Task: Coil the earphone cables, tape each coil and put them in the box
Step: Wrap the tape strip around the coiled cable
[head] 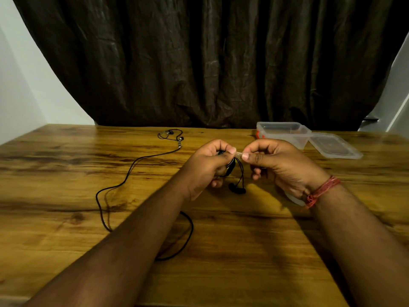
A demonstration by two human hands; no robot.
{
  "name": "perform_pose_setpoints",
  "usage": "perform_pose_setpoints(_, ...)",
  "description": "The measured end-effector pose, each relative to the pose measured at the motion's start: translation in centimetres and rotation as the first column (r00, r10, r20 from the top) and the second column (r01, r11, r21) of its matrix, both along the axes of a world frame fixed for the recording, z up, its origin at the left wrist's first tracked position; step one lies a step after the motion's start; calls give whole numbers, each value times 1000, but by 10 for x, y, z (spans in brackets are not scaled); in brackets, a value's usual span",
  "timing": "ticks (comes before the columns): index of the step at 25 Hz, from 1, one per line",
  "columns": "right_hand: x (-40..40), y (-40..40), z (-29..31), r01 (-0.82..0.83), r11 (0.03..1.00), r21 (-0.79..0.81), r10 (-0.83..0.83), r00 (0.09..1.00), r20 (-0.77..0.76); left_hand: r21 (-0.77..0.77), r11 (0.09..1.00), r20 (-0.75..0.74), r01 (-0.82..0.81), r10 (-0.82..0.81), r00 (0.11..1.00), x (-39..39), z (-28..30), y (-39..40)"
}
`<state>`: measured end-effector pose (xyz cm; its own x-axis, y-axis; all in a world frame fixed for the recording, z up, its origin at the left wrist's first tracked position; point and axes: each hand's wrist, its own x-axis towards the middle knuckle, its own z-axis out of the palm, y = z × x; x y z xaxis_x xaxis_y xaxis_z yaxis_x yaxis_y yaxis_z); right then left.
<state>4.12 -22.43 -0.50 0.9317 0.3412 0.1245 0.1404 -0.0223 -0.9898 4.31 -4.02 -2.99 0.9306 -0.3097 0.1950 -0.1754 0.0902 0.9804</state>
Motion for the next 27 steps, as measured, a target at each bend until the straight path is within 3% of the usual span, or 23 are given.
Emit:
perform_pose_setpoints(5,4,-4,2,92,985,148,-93,996,-4,-208,968,-141,143,-174,975,-1,4,1)
perform_pose_setpoints(8,8,-2,-1,233,971,55,-239,955,177,-184,978,-134,103,-129,983,1,6,3)
perform_pose_setpoints(11,6,10,-10,503,833,-230,-287,747,599,-114,993,-151,-5,-13,989,1,4,0)
perform_pose_setpoints(13,2,19,-13,626,729,-277,-199,581,789,-64,995,-168,-76,65,984,1,3,-2)
perform_pose_setpoints(14,1,23,-13,648,706,-286,-160,540,826,-41,995,-163,-92,84,983,1,3,-3)
perform_pose_setpoints(17,0,29,-14,683,666,-299,-136,506,852,-9,995,-126,-97,95,987,0,2,-5)
perform_pose_setpoints(20,-1,39,-21,692,685,-229,-201,481,853,-7,994,-109,-107,106,988,-1,3,-9)
perform_pose_setpoints(27,1,53,-33,610,791,-56,-413,598,687,-155,985,-171,-71,45,984,-7,7,-14)
